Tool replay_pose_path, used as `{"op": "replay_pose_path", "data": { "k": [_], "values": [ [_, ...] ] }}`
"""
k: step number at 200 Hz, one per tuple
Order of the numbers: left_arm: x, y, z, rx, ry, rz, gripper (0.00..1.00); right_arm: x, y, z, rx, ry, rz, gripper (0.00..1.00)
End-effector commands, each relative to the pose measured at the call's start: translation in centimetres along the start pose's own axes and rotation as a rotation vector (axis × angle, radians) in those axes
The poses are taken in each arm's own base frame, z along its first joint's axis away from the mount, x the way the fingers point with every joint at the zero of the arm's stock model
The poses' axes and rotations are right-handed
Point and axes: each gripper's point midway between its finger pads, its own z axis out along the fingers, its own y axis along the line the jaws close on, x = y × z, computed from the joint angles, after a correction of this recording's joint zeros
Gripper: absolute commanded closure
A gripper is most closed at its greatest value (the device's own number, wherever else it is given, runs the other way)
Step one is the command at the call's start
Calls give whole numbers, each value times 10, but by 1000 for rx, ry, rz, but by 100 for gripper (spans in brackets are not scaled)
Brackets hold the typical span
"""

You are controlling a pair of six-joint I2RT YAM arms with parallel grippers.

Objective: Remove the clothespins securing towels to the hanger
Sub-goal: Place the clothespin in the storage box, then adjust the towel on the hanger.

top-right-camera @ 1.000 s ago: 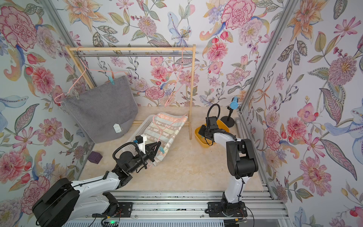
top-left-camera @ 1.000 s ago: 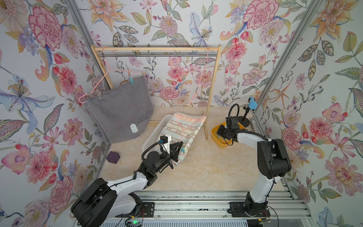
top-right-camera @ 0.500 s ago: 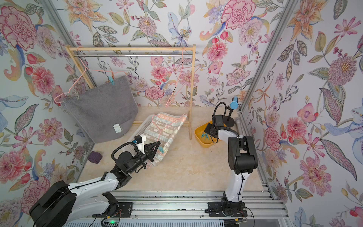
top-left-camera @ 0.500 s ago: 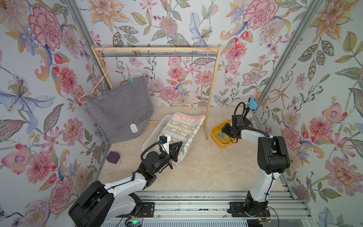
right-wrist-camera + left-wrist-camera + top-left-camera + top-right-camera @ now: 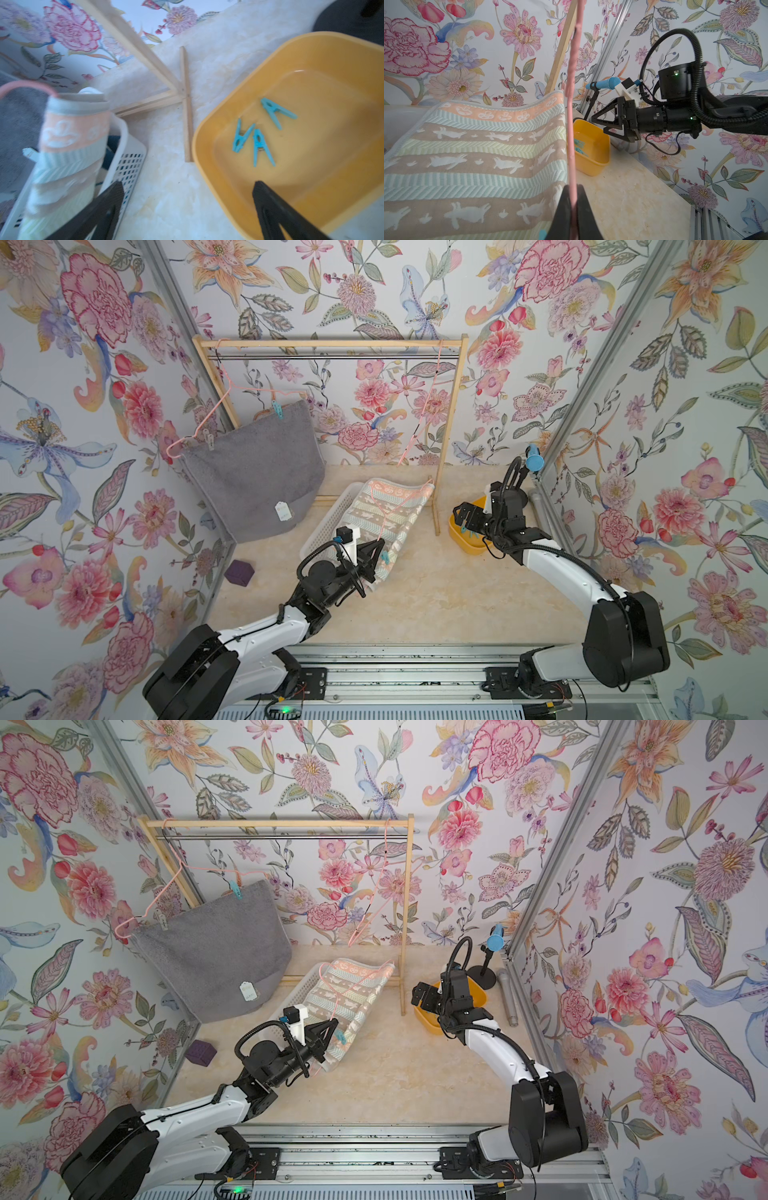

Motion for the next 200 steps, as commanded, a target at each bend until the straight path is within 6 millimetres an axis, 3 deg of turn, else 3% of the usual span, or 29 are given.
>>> {"op": "replay_pose_path", "data": {
  "k": [1, 33, 56, 60, 118, 155, 200],
  "values": [
    [-3, -4, 0, 5, -14, 37, 100, 19, 37, -7, -84, 12, -3, 0],
    [-10, -1, 0, -27, -9, 72, 100, 35, 102, -15, -286, 11, 5, 2],
    [-16, 10, -2, -76, -2, 86, 100, 46, 126, -13, -337, 27, -3, 5],
    [-18, 12, -2, -86, -2, 86, 100, 56, 137, -15, -365, 48, -11, 6],
    [-38, 50, -18, -207, -27, 101, 100, 86, 178, -4, -493, 108, 61, 9],
    [-49, 72, -26, -251, -63, 76, 100, 104, 201, 16, -551, 176, 82, 12],
    [-70, 92, -33, -316, -100, 94, 100, 117, 214, 34, -566, 233, 75, 17]
  ]
}}
